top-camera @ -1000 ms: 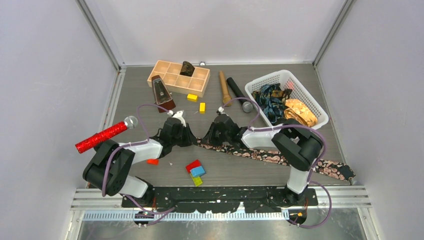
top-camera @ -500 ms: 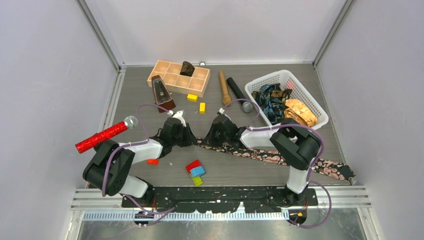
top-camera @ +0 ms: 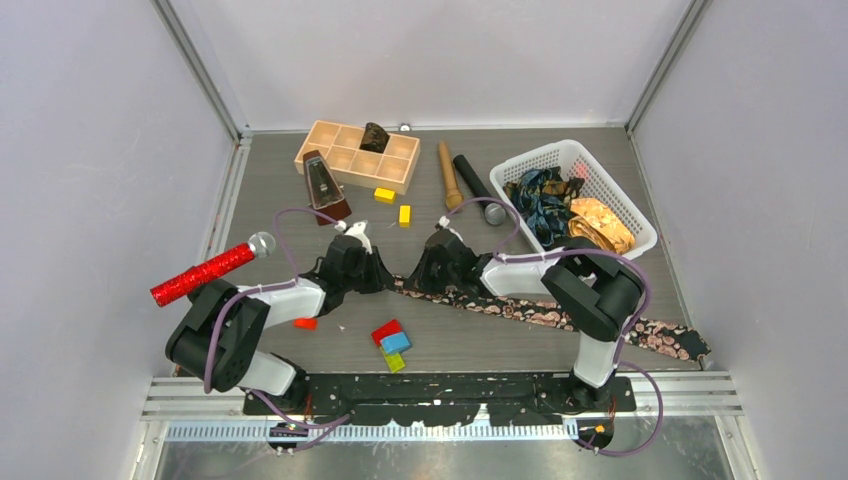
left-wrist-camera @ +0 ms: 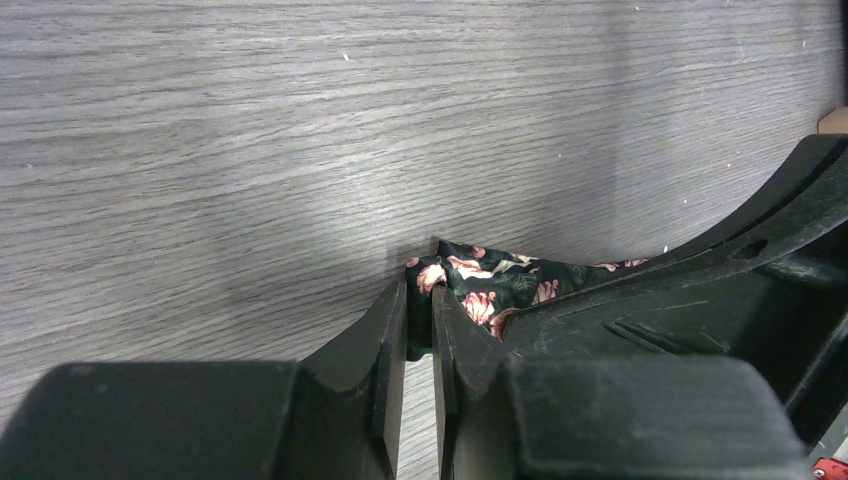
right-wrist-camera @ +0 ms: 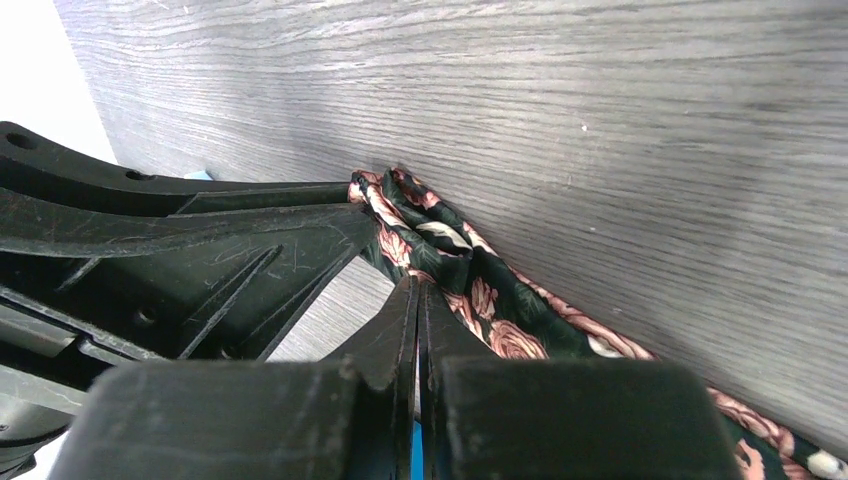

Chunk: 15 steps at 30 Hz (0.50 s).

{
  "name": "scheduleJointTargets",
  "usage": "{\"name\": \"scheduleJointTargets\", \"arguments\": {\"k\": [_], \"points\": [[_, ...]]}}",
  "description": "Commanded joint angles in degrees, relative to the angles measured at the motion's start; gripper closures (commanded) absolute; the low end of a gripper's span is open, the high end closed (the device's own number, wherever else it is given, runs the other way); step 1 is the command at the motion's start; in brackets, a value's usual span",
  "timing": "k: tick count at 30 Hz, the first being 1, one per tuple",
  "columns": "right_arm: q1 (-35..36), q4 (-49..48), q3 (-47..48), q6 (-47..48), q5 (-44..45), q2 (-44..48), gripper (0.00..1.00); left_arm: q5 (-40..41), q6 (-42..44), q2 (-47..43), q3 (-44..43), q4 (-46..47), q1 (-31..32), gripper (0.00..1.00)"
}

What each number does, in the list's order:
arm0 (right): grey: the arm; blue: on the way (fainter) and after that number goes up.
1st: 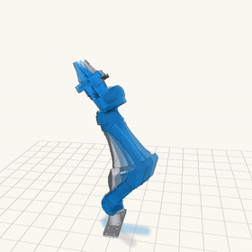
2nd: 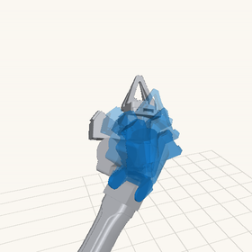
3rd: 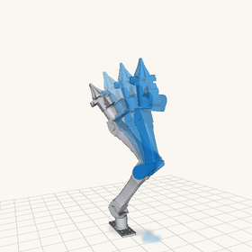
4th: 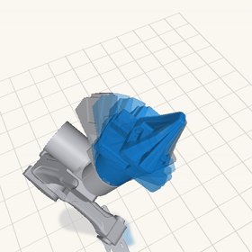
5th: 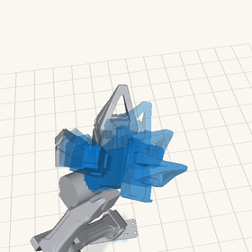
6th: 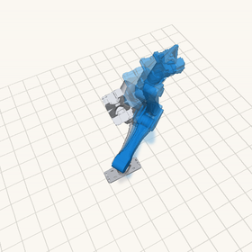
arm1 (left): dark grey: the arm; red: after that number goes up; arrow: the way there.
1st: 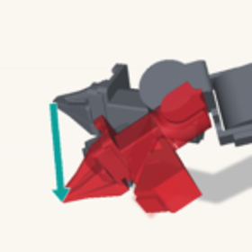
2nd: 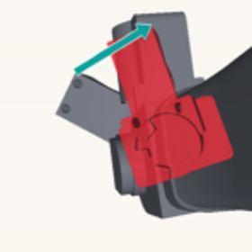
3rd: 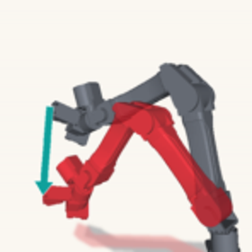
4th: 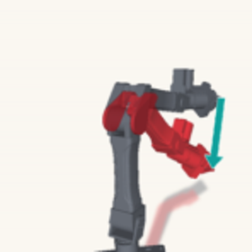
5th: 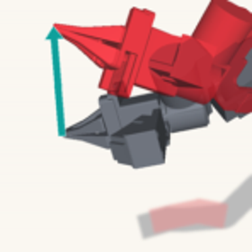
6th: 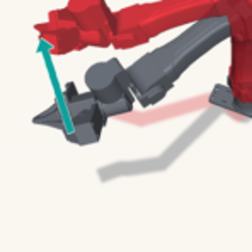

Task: Roll the ties
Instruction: Roll the tie at the center of the board.

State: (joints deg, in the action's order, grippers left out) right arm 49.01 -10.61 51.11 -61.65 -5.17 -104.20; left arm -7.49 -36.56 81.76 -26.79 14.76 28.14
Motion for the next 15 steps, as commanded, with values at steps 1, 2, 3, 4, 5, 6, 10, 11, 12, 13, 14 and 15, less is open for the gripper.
{"name": "scheduleJointTargets", "arguments": {"k": [1, 2, 3, 4, 5, 6, 10, 11, 12, 13, 14, 15], "points": [[0.1, 2.7, -0.5, 0.5, 2.7, 3.1, 0.99, 2.6, 2.0, 0.7, 1.2, -5.1, 0.0, 0.84], [0.1, 2.7, -0.5, 0.5, 2.8, 3.3, 0.99, 2.5, 2.0, 0.8, 1.2, -5.1, 0.0, 0.84], [0.1, 2.6, -0.6, 0.6, 2.9, 3.5, 0.99, 2.5, 1.9, 0.8, 1.2, -5.1, 0.0, 0.84], [0.1, 2.5, -0.6, 0.7, 2.9, 3.8, 0.99, 2.4, 2.0, 0.7, 1.1, -5.1, 0.0, 0.84], [0.1, 2.2, -0.7, 0.7, 2.9, 3.9, 0.99, 2.3, 2.0, 0.8, 1.1, -5.1, 0.0, 0.84], [0.1, 2.2, -0.6, 0.9, 2.9, 4.0, 0.99, 2.3, 2.0, 0.8, 1.1, -5.1, 0.0, 0.84], [0.2, 2.6, 0.2, 1.1, 2.9, 3.5, 0.99, 2.0, 2.0, 0.8, 1.1, -4.9, 0.0, 0.85], [0.2, 2.7, 0.2, 1.0, 2.9, 3.4, 0.99, 2.0, 2.0, 0.8, 1.1, -5.0, 0.0, 0.85], [0.1, 2.9, 0.4, 1.0, 2.9, 3.1, 0.99, 2.0, 2.0, 0.7, 1.2, -5.0, 0.0, 0.85], [0.1, 3.0, 0.4, 0.9, 2.9, 2.9, 0.99, 2.1, 1.9, 0.7, 1.2, -5.0, 0.0, 0.84], [0.1, 3.5, 0.4, 0.9, 3.0, 2.8, 0.99, 2.1, 1.9, 0.6, 1.3, -4.9, 0.0, 0.84], [0.1, 3.8, 0.5, 0.9, 3.2, 2.7, 0.99, 2.1, 1.9, 0.4, 1.3, -4.9, 0.0, 0.83]]}}
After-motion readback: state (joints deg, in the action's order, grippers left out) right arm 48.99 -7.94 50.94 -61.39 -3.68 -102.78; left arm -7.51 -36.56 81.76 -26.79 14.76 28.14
